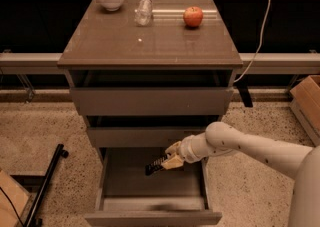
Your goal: Place rxbar chocolate into bottom drawer
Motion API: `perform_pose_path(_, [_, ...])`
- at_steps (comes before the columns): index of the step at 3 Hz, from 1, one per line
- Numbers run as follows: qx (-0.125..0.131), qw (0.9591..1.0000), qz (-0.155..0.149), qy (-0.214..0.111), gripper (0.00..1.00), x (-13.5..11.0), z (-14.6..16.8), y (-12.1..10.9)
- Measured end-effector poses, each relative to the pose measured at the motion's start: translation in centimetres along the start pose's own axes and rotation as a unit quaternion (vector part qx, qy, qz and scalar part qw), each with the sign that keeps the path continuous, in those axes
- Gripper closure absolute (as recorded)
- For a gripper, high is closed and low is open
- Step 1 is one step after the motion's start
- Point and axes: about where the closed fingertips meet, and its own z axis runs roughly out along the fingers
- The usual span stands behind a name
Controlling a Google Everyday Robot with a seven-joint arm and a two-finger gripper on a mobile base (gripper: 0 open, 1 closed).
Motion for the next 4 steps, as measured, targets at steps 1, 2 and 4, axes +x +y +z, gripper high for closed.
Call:
perform_pose_path(1, [0.006,0.9997,-0.003,-0.022,1.00,1.6,3.6,-0.9])
perform_pose_path(2, [0.006,0.9997,-0.003,-0.022,1.00,1.6,3.6,-0.9])
perform_pose_path(4, [-0.006,0.9983,0.001,-0.058,1.00,5.7,10.8,-1.6])
